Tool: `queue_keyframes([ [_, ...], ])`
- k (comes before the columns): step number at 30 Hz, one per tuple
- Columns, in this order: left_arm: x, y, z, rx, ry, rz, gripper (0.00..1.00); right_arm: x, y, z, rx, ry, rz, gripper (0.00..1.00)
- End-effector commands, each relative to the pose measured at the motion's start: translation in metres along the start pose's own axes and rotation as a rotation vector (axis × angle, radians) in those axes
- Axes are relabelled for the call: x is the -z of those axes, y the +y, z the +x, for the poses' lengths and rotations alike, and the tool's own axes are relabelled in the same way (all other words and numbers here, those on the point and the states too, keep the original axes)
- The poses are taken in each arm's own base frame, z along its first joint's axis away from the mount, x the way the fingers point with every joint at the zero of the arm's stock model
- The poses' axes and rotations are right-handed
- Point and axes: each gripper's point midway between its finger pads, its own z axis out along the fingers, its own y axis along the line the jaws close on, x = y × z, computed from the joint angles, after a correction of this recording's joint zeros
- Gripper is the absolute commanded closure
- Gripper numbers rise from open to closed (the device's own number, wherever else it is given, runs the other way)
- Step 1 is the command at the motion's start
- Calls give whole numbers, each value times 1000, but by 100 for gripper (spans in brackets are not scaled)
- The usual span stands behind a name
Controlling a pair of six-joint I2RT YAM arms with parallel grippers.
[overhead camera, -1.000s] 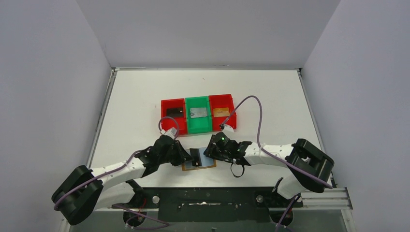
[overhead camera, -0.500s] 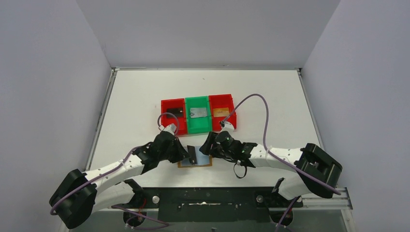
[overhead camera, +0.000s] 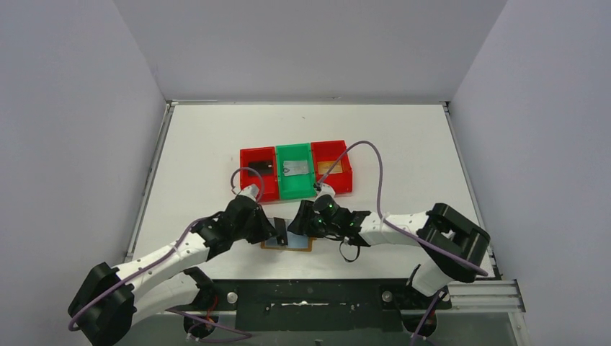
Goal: Take the credit cards out of the card holder
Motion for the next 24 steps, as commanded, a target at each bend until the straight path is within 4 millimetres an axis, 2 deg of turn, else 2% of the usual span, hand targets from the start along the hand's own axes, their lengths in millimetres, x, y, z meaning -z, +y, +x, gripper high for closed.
queue_keyframes([
  [1,17,-18,-24,-11,-81,45,100,-11,10,1,-6,31,2,54],
  [3,22,-17,-26,-12,-93,42,100,-12,0,2,-21,24,51,57],
  [6,28,-11,-28,-16,-110,21,100,-5,-2,-5,-7,-12,67,58],
  [10,38,-13,-37,-37,-156,48,100,8,16,-19,33,-72,0,55],
  [14,54,-29,-50,-75,-225,130,100,24,38,-36,89,-170,-119,48],
  [18,77,-47,-63,-105,-302,233,100,53,63,-55,109,-322,-305,42],
  [24,103,-76,-67,-141,-340,410,100,70,76,-61,121,-297,-394,40],
])
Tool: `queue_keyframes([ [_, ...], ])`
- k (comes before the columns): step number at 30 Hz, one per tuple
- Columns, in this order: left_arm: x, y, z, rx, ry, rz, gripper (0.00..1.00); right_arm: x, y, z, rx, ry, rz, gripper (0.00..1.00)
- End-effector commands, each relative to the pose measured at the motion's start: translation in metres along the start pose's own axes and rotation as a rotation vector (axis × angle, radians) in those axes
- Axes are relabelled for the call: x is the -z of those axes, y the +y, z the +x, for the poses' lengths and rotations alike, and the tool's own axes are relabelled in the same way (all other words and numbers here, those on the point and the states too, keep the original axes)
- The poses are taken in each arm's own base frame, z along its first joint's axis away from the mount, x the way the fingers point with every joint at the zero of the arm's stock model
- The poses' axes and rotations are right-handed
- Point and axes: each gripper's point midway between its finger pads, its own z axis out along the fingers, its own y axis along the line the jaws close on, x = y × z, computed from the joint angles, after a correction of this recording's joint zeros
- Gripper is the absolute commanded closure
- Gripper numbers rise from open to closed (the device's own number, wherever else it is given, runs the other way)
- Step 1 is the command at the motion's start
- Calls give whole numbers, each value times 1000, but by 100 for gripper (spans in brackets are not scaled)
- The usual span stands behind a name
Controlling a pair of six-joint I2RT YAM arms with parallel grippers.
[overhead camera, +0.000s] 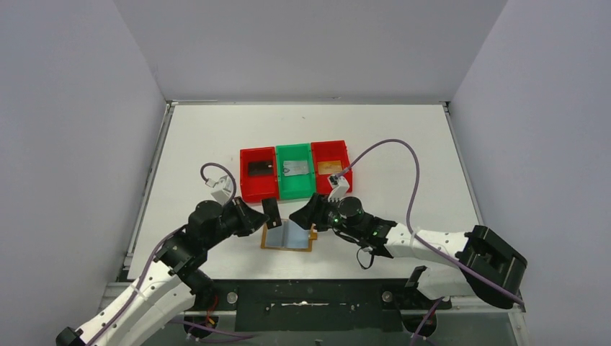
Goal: Take the credit cards out of the card holder
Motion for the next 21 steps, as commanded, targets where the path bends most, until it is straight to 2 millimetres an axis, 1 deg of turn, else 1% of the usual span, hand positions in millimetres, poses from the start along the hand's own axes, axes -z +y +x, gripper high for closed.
queue_keyframes([
  [1,13,-49,-26,-44,-59,200,100,8,40,-35,28,-103,-163,39],
  [5,12,-55,-27,-26,-30,224,100,16,46,-44,15,-140,-210,37],
  [9,10,-62,-26,-1,27,302,100,26,49,-50,-7,-165,-255,34],
  [11,10,-62,-28,32,40,351,100,30,51,-54,-15,-173,-271,33],
  [13,15,-63,-34,66,37,415,100,34,51,-56,-26,-180,-283,32],
  [17,24,-63,-40,125,22,539,100,43,63,-61,-44,-193,-358,29],
  [21,29,-69,-41,111,30,584,100,42,77,-59,-38,-160,-414,28],
])
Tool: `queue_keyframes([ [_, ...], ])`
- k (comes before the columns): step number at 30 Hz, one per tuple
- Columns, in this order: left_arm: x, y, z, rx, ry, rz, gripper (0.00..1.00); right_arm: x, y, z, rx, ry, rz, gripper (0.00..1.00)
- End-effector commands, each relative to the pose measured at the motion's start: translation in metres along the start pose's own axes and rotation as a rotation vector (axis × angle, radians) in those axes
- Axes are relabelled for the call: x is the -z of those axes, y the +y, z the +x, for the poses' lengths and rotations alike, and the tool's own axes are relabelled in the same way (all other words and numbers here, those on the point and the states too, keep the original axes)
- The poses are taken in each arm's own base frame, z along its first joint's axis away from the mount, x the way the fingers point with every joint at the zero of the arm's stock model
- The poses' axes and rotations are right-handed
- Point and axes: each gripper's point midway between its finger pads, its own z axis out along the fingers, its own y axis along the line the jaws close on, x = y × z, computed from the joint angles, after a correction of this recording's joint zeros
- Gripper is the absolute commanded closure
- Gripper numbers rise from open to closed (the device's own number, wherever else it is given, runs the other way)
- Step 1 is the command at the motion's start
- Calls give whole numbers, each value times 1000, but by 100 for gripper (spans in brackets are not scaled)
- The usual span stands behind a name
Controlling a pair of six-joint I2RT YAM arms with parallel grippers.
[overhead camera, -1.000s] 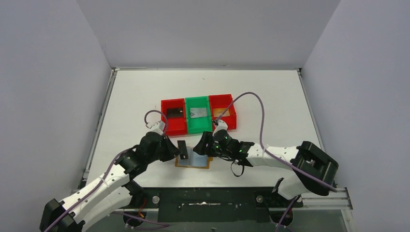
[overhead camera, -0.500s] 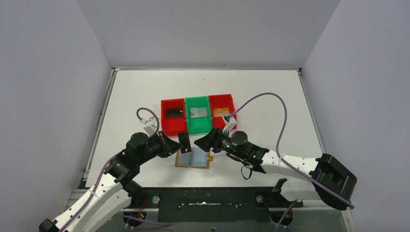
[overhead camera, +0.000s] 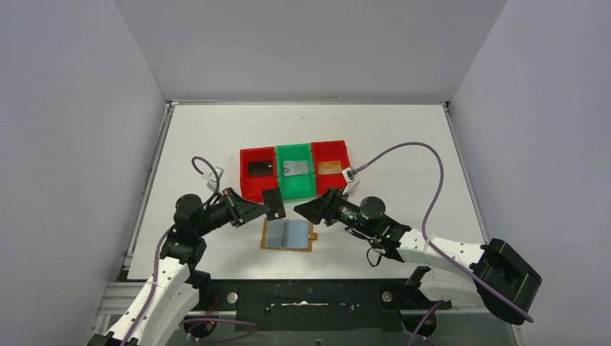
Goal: Take the credit cards out of the card holder
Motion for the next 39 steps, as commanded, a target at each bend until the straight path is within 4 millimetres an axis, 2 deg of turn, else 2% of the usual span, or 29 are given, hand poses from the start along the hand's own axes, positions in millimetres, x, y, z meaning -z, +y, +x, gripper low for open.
queue_keyframes([
  [1,9,-49,1,-87,53,213,100,-3,42,-16,5,-27,-173,28],
  [6,10,-49,5,-105,79,217,100,-11,66,-13,8,24,-283,30],
  [10,12,-52,9,-98,95,239,100,-18,80,-11,8,64,-348,37],
  [18,16,-60,13,-107,128,277,100,-26,81,-11,36,112,-353,57],
  [20,16,-60,13,-103,127,280,100,-26,83,-11,37,121,-361,66],
  [24,18,-67,13,-98,119,322,100,-23,87,-10,30,129,-388,72],
  [26,19,-68,14,-81,120,338,100,-23,89,-8,27,141,-402,79],
  [36,17,-59,17,-84,139,284,100,-20,90,-11,24,118,-404,100],
  [37,17,-58,16,-88,135,276,95,-20,88,-11,26,115,-393,100],
  [39,15,-57,13,-94,124,255,70,-20,84,-12,34,109,-367,100],
])
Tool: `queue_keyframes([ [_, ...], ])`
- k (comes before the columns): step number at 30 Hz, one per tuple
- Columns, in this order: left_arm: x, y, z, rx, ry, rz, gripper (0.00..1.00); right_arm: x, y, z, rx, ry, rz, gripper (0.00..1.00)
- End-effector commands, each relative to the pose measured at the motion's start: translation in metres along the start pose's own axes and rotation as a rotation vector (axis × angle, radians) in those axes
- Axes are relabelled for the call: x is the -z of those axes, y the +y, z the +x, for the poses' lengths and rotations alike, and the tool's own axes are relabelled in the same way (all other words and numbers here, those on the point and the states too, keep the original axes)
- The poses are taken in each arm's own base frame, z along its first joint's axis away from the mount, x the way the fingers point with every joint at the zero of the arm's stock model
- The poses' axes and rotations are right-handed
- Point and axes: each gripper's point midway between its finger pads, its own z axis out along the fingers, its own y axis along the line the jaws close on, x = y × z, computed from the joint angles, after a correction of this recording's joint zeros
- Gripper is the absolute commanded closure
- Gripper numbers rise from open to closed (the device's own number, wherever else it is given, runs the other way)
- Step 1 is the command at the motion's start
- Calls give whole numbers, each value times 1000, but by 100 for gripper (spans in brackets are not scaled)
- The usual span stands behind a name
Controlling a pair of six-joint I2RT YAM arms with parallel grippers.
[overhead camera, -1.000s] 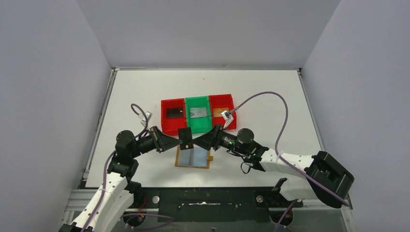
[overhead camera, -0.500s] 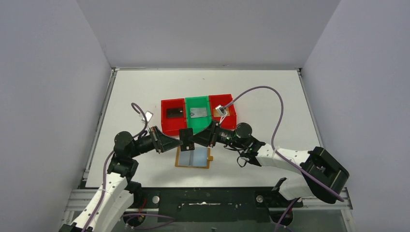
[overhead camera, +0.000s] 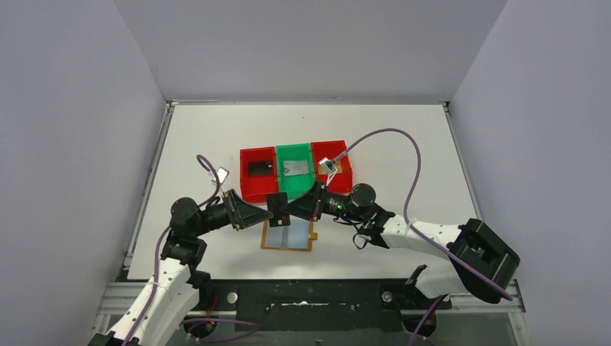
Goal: Take the credit cards out of the card holder
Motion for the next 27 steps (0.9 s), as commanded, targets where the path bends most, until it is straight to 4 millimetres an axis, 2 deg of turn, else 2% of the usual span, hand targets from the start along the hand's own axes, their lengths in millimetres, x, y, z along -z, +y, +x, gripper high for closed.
queue_keyframes([
  [1,0,-6,-10,-65,-17,-33,56,1,14,-20,71,-71,-19,100],
  [3,2,7,-12,-62,-25,-128,35,3,9,-23,87,-83,25,100],
  [4,4,13,-14,-76,-32,-184,28,5,4,-23,97,-84,57,100],
  [6,13,28,-24,-139,-68,-328,21,9,-7,-26,121,-92,136,100],
  [8,28,32,-44,-196,-143,-476,19,14,-19,-30,148,-102,224,100],
  [10,49,45,-62,-231,-231,-653,18,20,-31,-36,193,-111,319,100],
  [13,81,48,-88,-288,-334,-858,15,29,-49,-48,288,-115,465,100],
  [15,93,50,-100,-285,-401,-938,11,31,-53,-57,374,-106,527,100],
  [21,113,58,-131,-330,-503,-1093,9,17,-48,-81,743,-46,613,100],
  [27,137,72,-155,-354,-641,-1234,7,-15,-57,-87,1039,79,612,100],
])
